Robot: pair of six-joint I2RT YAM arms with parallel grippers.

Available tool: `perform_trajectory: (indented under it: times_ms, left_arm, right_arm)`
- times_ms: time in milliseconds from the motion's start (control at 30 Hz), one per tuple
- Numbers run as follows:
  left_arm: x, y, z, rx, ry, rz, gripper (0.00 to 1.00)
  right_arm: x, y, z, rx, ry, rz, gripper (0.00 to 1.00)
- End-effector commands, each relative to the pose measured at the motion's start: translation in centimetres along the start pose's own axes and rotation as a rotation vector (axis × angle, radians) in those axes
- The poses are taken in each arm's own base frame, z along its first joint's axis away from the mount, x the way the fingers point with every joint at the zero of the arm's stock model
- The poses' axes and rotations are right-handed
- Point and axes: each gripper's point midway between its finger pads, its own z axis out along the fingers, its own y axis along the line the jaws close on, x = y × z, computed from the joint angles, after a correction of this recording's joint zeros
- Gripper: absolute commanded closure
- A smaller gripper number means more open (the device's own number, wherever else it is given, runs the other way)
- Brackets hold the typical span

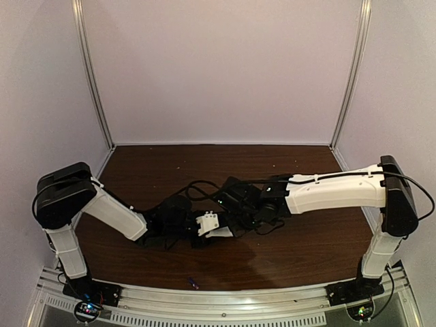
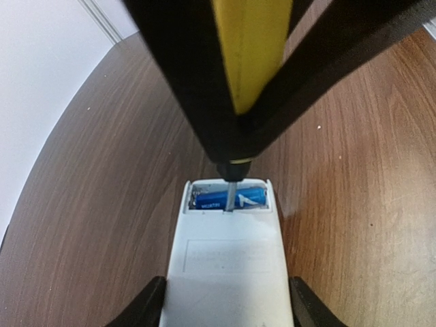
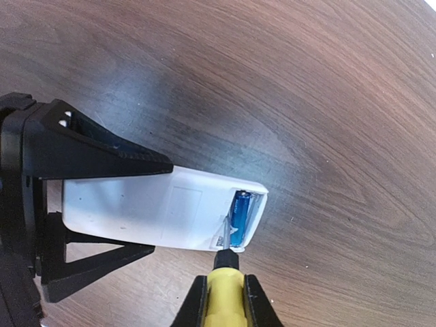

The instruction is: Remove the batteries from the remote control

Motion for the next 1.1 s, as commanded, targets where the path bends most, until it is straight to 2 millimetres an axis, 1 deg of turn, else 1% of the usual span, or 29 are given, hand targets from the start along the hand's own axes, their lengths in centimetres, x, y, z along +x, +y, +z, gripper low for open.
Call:
perform_trajectory:
  times_ms: [0, 100, 167, 233, 433, 667, 733, 867, 900, 967, 1067]
  left_arm:
    - [-3.4, 1.0, 0.4, -0.021, -0.11, 0.03, 1.0]
    - [-3.4, 1.0, 0.5, -0.019, -0.109, 0.031, 1.0]
    - [-3.4, 1.0, 0.4, -0.02, -0.109, 0.032, 1.0]
    - [-3.3, 1.0, 0.5, -0.019, -0.109, 0.033, 1.0]
    - [-3.3, 1.0, 0.4, -0.019, -0.109, 0.032, 1.0]
    - [-3.4, 1.0, 0.4, -0.016, -0.112, 0.034, 1.0]
    - [-3.4, 0.9, 0.4, -0.011, -0.113, 0.034, 1.0]
    - [-3.4, 0.9, 0.4, -0.007, -0.116, 0.038, 1.0]
    - [-3.4, 0.8, 0.4, -0.007, -0.118, 0.04, 1.0]
    - [-3.5, 0.8, 0.3, -0.004, -0.123, 0.044, 1.0]
    - [-3.5, 0.6, 0.3, 0.002, -0.127, 0.05, 1.0]
  right_arm:
    - [0.0, -0.1, -1.2, -0.015, -0.014, -0.009, 1.0]
    - [0.0, 0.1, -1.5, -0.037, -0.019, -0.01, 1.0]
    - [-0.1, 0.6, -1.9, -0.083, -0.022, -0.01, 1.0]
    - [-0.2, 0.7, -2.4, -0.113, -0.035, -0.005, 1.0]
    - [-0.6, -1.8, -3.5, -0.108, -0.068, 0.042, 1.0]
    - [-0.8, -3.3, -5.2, -0.179, -0.12, 0.052, 1.0]
    - [-0.8, -4.1, -5.4, -0.193, -0.139, 0.045, 1.0]
    - [-1.5, -6.0, -6.2, -0.195, -0.245, 0.057, 1.0]
    - [-1.1, -6.3, -6.1, -0.197, -0.264, 0.048, 1.0]
    - [-1.2, -6.2, -6.6, -0.226, -0.297, 0.042, 1.0]
    - [-0.8, -6.1, -6.4, -0.241, -0.259, 0.026, 1.0]
